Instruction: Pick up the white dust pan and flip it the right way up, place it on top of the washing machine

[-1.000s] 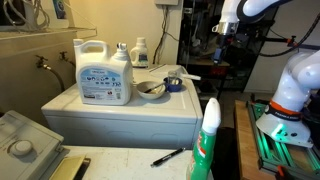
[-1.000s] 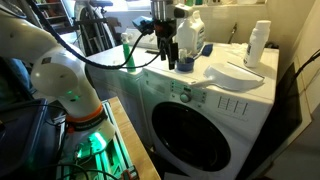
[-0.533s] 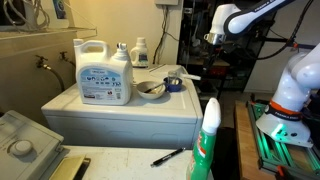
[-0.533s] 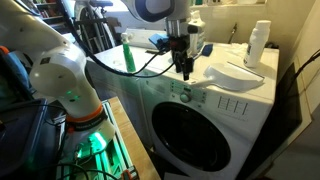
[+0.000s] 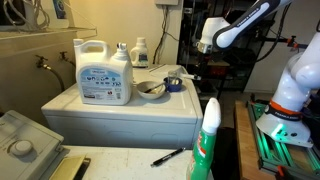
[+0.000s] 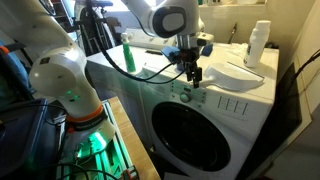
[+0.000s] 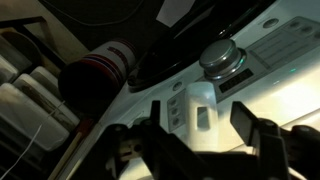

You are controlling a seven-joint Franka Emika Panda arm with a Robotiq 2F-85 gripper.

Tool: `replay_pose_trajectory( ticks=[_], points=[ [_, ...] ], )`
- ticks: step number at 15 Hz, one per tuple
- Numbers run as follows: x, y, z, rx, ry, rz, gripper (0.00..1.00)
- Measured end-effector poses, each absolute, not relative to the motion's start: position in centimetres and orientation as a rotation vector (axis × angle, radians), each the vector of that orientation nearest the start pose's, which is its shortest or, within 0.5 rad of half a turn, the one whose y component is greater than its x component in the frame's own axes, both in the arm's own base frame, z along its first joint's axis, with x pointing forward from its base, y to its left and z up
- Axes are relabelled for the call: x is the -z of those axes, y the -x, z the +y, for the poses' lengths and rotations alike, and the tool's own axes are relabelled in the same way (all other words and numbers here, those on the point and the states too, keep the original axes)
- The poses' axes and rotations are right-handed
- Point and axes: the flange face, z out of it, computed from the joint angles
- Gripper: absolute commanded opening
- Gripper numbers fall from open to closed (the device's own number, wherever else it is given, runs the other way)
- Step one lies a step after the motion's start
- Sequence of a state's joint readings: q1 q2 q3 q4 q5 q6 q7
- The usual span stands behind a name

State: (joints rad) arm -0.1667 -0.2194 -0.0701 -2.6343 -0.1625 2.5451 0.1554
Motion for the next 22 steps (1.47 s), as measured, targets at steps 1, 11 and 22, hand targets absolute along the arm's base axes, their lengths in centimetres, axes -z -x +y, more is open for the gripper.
replay_pose_trajectory(
  ticks=[1,11,22],
  points=[
    [-32.9,-42.2,-9.9,0.199,3.203,0.434,0.52],
    [-32.7,-44.1,-10.2,0.195,3.215,0.414,0.08],
    [-45.8,-39.0,-9.8,-0.067,3.608,0.001,0.08]
  ],
)
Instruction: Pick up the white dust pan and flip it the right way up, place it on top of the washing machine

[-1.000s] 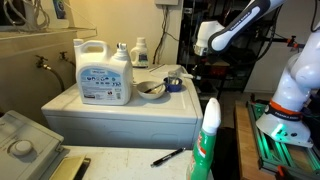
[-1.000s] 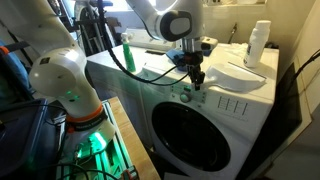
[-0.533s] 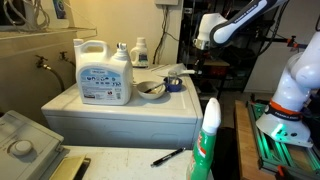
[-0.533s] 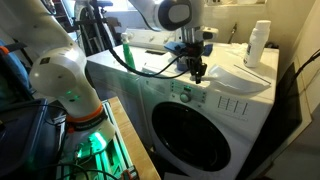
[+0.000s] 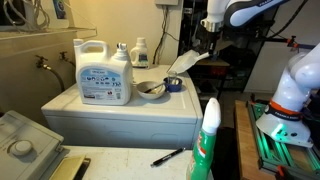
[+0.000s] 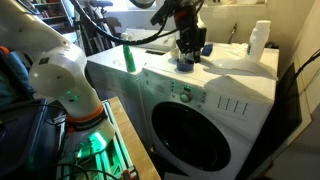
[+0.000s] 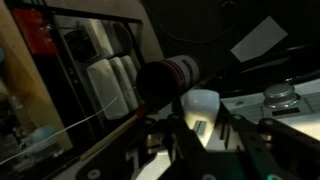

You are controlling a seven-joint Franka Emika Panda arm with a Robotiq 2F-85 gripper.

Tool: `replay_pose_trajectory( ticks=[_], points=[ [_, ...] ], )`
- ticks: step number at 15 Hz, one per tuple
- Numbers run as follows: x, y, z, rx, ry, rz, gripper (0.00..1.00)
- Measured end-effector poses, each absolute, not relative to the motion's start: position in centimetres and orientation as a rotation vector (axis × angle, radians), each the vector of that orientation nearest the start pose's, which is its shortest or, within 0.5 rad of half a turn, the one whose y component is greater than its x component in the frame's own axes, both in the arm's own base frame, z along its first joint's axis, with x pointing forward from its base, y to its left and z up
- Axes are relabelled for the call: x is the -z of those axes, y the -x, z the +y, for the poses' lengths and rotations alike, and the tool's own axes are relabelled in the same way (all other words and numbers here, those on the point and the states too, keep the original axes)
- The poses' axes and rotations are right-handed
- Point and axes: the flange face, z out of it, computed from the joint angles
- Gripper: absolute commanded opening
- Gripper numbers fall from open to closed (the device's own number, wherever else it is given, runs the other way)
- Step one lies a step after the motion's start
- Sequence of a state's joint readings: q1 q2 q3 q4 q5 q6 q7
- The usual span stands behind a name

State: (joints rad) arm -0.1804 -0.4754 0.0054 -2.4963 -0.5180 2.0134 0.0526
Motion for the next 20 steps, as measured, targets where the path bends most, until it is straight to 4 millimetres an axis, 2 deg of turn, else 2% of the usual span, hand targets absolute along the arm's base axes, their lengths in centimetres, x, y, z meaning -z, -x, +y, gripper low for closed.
replay_pose_trajectory(
  ticks=[6,11,14,17,18,20],
  points=[
    [-50.2,-41.5,-4.5,-0.074,3.911,-0.353,0.08],
    [-53.6,-45.6,0.7,-0.114,4.123,-0.701,0.08],
    [-52.7,-48.6,4.1,-0.141,4.182,-1.014,0.08],
    [-51.0,-50.8,5.9,-0.352,4.201,-1.296,0.08],
    [-50.7,-51.4,6.2,-0.458,4.191,-1.384,0.33],
    [-50.5,-52.7,6.6,-0.627,4.139,-1.552,0.33]
  ],
)
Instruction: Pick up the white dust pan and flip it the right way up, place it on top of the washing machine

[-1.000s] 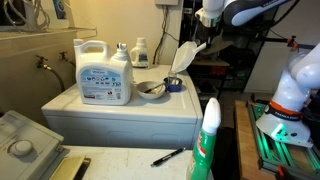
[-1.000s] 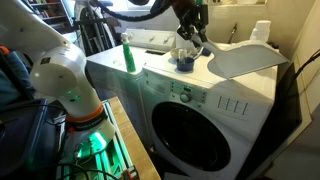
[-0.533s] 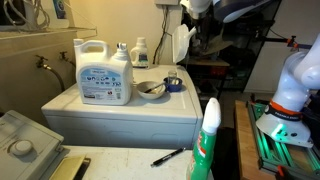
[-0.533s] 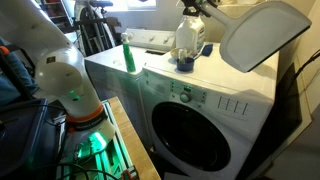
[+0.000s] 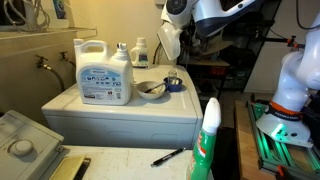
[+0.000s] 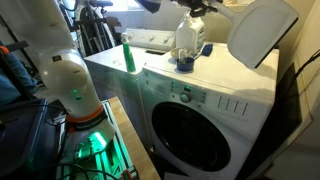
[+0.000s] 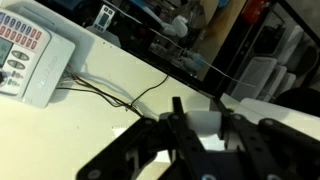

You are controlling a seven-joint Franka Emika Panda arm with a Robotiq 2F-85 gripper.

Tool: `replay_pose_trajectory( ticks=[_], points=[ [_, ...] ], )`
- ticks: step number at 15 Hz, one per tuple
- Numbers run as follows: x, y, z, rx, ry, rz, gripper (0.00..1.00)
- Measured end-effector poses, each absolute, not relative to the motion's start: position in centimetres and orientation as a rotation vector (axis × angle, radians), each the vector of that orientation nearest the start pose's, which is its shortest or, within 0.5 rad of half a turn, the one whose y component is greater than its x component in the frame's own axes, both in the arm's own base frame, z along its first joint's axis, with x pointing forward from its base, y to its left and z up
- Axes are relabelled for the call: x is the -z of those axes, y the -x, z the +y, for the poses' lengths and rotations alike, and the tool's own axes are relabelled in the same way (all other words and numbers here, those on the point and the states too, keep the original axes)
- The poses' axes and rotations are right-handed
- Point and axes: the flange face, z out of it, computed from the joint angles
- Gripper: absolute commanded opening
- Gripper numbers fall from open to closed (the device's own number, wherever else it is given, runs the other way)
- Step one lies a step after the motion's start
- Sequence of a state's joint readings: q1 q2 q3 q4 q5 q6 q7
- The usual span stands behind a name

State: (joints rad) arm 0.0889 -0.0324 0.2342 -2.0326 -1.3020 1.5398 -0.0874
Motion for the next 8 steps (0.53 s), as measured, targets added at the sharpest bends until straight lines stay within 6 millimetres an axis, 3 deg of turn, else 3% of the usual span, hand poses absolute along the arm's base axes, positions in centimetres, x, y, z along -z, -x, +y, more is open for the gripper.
replay_pose_trajectory(
  ticks=[1,4,8],
  points=[
    [-50.5,-53.1,6.7,0.268,-1.679,0.644,0.08],
    [-50.5,-53.5,6.6,0.283,-1.675,0.654,0.08],
    [-51.4,-52.3,3.3,0.439,-1.628,0.662,0.08]
  ],
)
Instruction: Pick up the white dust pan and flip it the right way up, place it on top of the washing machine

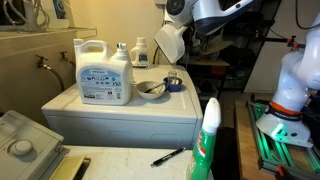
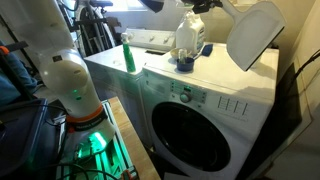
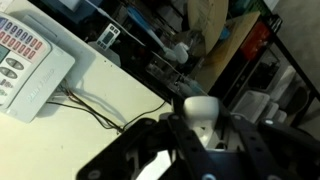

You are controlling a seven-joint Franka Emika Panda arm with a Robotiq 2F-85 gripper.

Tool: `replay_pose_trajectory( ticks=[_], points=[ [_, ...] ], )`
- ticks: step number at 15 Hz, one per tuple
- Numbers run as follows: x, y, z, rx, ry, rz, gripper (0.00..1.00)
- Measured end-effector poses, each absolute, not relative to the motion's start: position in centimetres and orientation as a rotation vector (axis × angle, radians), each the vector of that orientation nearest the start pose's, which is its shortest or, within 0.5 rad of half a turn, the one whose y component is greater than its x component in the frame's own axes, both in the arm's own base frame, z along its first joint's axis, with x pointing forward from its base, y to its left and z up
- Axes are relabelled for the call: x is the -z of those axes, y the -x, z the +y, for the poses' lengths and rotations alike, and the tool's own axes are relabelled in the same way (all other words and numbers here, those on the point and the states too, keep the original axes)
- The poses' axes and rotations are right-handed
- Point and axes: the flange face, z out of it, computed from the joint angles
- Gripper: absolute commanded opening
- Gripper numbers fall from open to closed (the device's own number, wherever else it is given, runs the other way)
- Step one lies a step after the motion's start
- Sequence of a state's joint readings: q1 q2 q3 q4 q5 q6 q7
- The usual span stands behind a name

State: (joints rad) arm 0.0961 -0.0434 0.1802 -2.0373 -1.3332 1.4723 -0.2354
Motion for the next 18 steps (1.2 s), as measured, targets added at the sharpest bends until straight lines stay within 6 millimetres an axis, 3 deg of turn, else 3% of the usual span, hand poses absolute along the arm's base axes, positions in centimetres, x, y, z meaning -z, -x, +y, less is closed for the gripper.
replay_pose_trajectory(
  ticks=[3,7,12,18],
  points=[
    [-50.5,-51.6,1.6,0.549,-1.58,0.713,0.08],
    [-47.3,-50.9,1.7,0.644,-1.525,0.832,0.08],
    [-46.8,-51.5,4.6,0.578,-1.511,0.975,0.08],
    [-47.9,-52.3,7.2,0.48,-1.753,1.028,0.08]
  ],
)
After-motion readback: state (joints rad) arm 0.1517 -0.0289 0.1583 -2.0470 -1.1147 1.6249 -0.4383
